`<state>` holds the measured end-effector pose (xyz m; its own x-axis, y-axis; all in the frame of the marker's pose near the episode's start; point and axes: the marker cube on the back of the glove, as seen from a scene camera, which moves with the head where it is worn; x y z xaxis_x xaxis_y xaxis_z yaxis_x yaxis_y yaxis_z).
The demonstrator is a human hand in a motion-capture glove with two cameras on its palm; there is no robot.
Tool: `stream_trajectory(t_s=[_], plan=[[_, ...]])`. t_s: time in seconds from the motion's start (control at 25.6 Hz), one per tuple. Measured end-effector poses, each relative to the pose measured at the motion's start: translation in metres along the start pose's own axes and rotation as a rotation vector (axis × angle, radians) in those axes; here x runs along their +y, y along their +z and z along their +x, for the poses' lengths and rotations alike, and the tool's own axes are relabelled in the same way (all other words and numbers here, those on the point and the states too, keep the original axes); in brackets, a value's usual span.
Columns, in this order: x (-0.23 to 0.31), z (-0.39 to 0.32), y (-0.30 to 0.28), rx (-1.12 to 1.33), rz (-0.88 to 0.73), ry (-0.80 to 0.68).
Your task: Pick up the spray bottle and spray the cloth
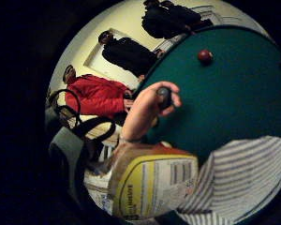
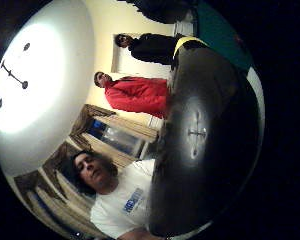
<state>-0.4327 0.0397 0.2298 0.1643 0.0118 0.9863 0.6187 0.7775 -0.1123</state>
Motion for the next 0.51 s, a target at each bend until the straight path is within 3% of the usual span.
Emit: stream_trajectory(t_s=[0.51], plan=[[-0.019,0.061,0.026,-0.030,0.063,0.000]])
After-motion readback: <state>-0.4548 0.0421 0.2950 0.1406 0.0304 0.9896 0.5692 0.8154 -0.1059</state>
